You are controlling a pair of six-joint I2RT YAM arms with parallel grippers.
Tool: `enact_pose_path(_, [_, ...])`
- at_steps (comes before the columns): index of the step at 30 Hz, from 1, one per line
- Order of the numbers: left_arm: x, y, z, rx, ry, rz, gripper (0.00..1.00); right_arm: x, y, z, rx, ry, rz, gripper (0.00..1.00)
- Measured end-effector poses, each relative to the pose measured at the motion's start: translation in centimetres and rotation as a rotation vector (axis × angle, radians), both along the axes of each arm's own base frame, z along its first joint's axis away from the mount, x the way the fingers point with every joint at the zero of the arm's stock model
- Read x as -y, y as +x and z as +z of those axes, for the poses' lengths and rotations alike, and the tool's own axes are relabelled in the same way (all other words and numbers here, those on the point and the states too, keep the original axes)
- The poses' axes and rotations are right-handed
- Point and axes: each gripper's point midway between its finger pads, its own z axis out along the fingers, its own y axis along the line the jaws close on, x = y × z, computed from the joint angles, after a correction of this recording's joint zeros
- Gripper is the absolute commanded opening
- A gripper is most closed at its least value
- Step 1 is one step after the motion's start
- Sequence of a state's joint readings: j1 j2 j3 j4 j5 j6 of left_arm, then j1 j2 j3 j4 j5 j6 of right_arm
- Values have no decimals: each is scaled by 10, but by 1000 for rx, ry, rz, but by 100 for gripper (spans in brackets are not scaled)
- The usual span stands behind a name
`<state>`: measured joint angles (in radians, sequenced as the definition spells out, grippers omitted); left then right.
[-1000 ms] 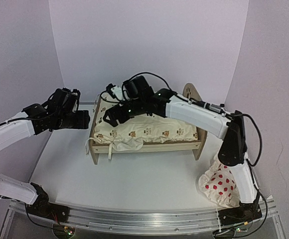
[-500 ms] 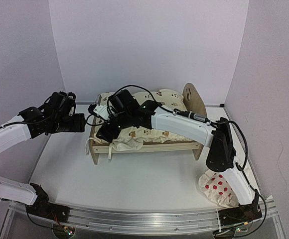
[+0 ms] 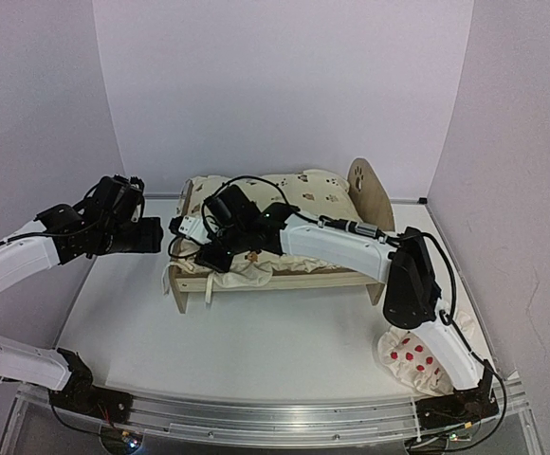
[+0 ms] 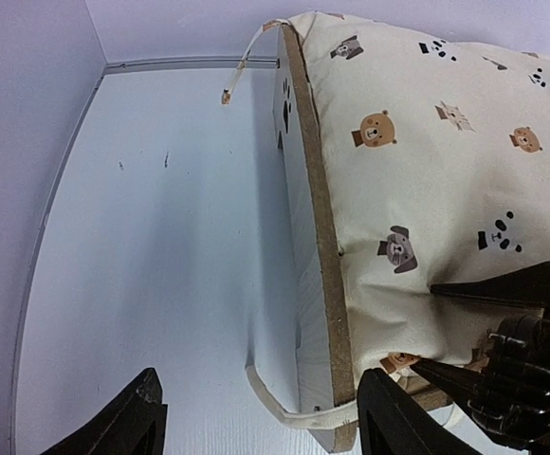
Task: Set up the pet bed
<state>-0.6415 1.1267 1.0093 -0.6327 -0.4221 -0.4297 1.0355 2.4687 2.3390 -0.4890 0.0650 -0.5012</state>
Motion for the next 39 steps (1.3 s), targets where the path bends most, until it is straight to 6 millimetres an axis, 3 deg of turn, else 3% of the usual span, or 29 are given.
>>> enact_pose_path(3, [0,0,-1,-2,1,-1,68,1,2,1,15,-5,-3,18])
enact_pose_path(11, [11,-3,-3,-20,-26,-60,64,5,8,1,47,-4,-33,0])
enact_pose_path(20, [42,-5,2,-23,-104,-214,60,20,26,48,167,47,-156,0])
enact_pose_path(26, [64,-4,0,-24,-148,-314,59,50,46,86,187,137,-258,0])
enact_pose_path(31, [89,-6,-13,-59,-186,-417,58,71,66,111,189,214,-328,0])
enact_pose_path(39, [138,-21,-44,-122,-176,-597,55,75,71,115,175,248,-359,0])
